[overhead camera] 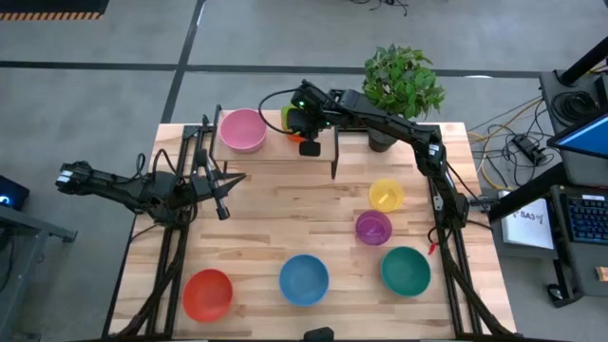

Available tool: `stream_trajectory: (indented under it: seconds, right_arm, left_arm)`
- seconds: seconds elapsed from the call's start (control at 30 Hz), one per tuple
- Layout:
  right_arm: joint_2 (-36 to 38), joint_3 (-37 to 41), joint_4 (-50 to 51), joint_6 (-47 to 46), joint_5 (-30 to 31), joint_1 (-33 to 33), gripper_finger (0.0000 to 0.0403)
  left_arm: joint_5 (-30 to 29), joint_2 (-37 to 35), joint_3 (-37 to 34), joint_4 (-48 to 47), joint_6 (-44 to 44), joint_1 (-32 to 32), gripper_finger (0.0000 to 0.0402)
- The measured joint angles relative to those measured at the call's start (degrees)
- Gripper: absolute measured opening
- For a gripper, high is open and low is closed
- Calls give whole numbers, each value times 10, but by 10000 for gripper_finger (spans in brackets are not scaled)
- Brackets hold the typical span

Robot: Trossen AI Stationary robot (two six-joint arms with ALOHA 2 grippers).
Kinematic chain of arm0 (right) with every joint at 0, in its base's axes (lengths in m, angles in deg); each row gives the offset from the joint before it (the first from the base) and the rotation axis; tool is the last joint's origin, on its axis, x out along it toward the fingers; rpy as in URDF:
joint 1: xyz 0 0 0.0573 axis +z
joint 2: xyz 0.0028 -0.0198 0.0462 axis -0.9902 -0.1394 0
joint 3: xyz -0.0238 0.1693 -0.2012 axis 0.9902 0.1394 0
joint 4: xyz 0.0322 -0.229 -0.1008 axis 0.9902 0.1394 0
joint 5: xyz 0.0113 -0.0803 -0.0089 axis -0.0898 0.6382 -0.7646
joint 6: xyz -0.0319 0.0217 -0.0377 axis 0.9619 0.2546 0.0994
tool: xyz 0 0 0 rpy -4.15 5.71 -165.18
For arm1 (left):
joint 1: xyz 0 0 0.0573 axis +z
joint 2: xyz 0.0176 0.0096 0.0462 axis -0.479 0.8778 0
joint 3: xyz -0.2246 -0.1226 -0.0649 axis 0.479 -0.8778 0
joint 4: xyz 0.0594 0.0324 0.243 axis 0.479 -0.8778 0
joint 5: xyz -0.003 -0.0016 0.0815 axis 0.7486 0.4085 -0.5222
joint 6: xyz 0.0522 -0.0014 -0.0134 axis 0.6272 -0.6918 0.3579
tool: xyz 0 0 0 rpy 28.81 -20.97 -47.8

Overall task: Place and stack bowls onto a shelf
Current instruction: Stack the small green bowl on top of the small orange bowl on the shelf

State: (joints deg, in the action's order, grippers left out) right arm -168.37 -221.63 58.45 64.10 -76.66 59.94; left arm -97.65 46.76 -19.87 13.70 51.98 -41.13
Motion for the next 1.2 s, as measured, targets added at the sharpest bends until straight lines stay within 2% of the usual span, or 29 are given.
stream_trajectory:
  seconds: [0.23,0.67,1.07,1.2]
  right_arm:
    - [0,0,-3,-14,-1,0,73]
    - [0,0,-3,-25,0,0,75]
    - [0,0,-3,-34,0,0,14]
    - [0,0,-3,-35,0,0,15]
  left_arm:
    - [0,0,0,0,0,0,0]
    - [0,0,0,0,0,0,0]
    - [0,0,0,0,0,0,0]
    - [0,0,0,0,0,0,0]
